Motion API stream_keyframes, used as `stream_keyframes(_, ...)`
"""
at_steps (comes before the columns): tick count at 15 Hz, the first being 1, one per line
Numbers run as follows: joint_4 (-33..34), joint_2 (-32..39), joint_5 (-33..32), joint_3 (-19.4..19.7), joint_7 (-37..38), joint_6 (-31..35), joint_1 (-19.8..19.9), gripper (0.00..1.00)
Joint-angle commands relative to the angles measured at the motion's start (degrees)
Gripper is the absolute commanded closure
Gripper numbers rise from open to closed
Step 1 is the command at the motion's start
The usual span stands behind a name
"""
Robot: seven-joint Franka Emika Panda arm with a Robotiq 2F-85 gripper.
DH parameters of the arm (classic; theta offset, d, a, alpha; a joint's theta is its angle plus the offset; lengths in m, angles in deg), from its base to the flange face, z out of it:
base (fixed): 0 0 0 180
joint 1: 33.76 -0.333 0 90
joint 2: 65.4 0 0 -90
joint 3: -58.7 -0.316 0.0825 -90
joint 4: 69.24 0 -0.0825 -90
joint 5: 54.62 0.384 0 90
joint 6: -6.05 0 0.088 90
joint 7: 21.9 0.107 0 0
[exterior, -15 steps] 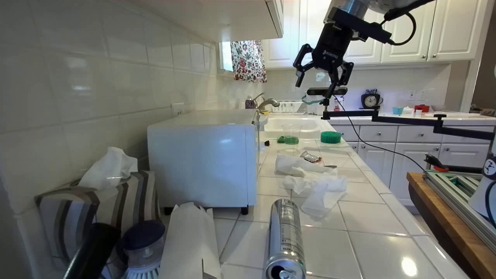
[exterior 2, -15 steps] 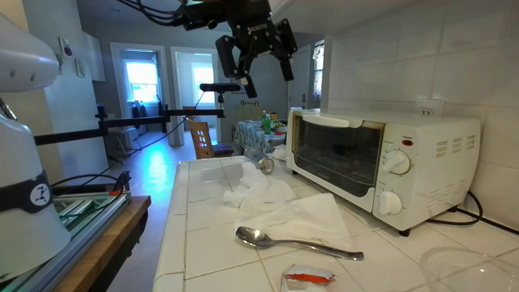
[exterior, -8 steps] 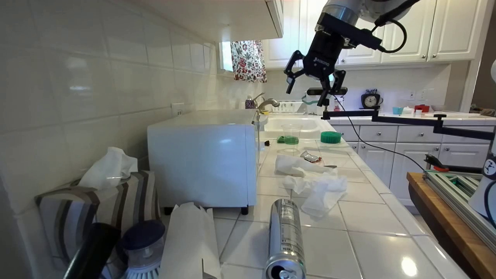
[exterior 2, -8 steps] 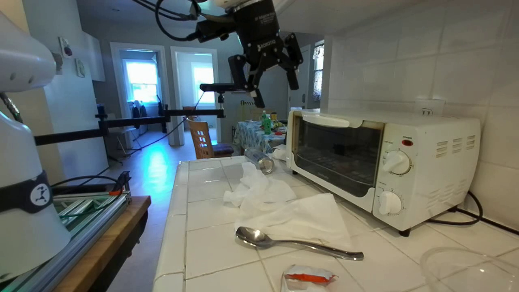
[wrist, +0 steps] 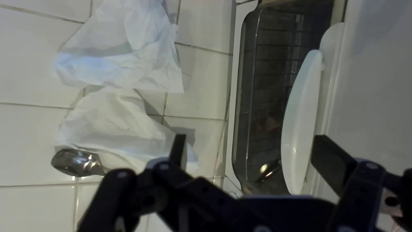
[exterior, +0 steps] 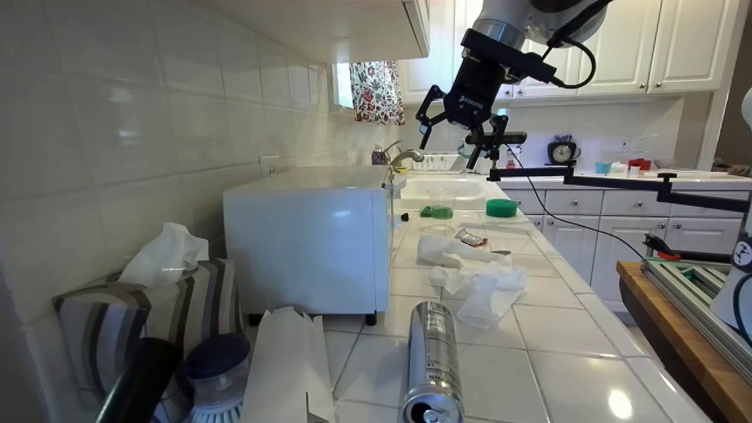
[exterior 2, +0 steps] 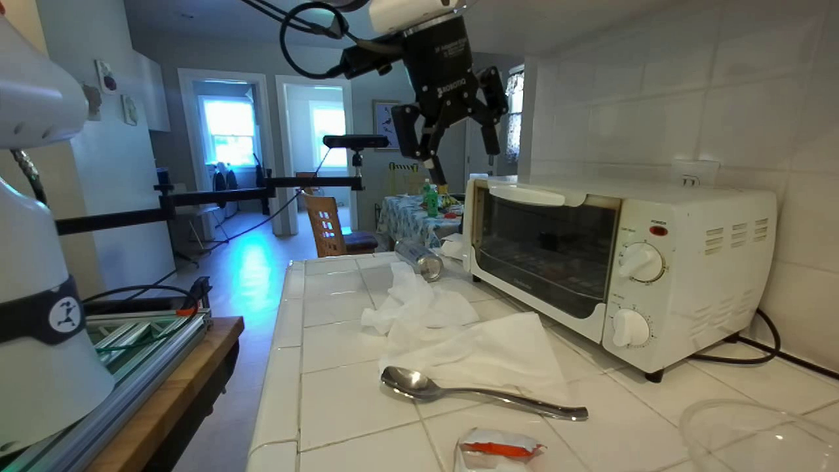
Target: Open the microwave oven.
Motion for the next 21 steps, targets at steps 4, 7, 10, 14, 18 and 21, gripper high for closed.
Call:
stream_keyframes(4,3.66,6.46,0.59,1.19,-0.62,2.74,-0.97,0.00)
stream_keyframes(7,5.38,8.52,0.64,1.23,-0.53,1.97,-1.17,0.00)
stream_keyframes(10,6.66,10.03,0.56,1.20,-0.56,1.73,-1.50,0.00)
stream_keyframes(14,7.84,11.46,0.25,1.10,0.02,1.95,-1.74,0.00)
stream_keyframes(18,8.45,12.40,-0.27,1.07,0.80,1.61,-1.81,0.00)
stream_keyframes(21,8.44,12.85,-0.75,1.12,1.21,1.32,-1.72,0.00)
